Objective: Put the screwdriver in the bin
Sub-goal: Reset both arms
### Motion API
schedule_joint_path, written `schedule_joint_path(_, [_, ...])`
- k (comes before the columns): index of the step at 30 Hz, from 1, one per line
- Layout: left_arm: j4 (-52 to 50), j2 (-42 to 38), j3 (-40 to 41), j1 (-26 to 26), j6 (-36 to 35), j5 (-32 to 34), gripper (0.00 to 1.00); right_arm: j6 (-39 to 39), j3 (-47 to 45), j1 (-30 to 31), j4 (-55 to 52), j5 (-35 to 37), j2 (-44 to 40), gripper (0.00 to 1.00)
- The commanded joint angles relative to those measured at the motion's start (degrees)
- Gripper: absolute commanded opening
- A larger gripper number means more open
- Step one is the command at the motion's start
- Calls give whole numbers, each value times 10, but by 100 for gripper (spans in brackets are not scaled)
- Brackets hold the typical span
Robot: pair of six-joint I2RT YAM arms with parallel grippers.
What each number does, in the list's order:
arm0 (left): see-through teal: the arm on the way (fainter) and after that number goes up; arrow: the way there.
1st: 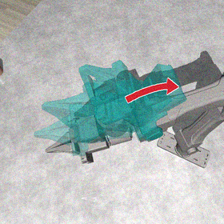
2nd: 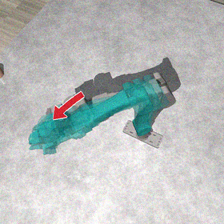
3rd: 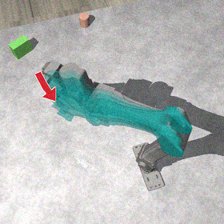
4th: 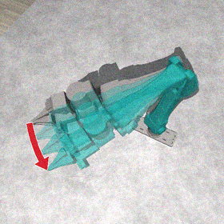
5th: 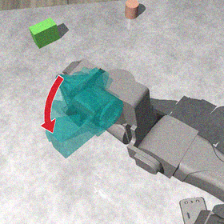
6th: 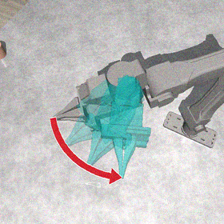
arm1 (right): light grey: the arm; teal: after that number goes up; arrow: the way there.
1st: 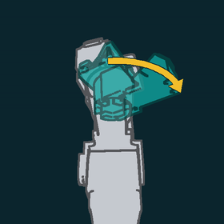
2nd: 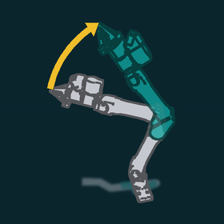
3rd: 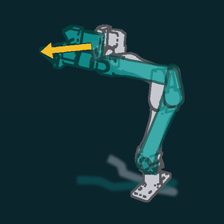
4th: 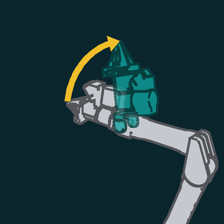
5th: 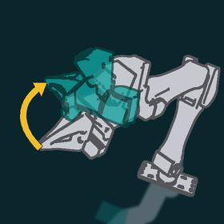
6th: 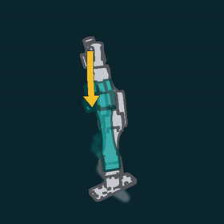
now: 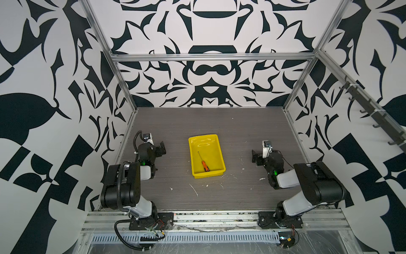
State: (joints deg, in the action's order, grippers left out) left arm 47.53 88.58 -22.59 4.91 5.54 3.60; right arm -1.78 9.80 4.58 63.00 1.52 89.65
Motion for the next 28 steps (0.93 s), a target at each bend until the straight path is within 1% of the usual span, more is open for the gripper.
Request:
schedule_joint_path(1, [17, -2, 2, 2, 3, -6, 99, 1, 20, -4, 57, -1, -2, 100])
schedule_joint_path(3, [17, -1, 2, 1, 3, -6, 99, -3, 47, -6, -13, -16, -14, 100])
schedule_joint_path(8, [17, -1, 2, 2, 2, -6, 99, -3, 96, -6, -100, -12, -12, 100])
schedule_joint_path(12, [17, -1, 2, 1, 2, -6, 99, 0, 92, -6, -95, -3, -13, 100])
schedule_joint_path(21, [17, -1, 2, 2, 2, -6, 99, -3, 89, -6, -79, -11, -7, 100])
schedule_joint_path(24, [17, -1, 2, 2, 2, -6, 99, 1, 100, -6, -96, 1, -4, 100])
schedule_joint_path(28, [17, -1, 2, 2, 2, -6, 99, 2, 97, -6, -93, 2, -7, 100])
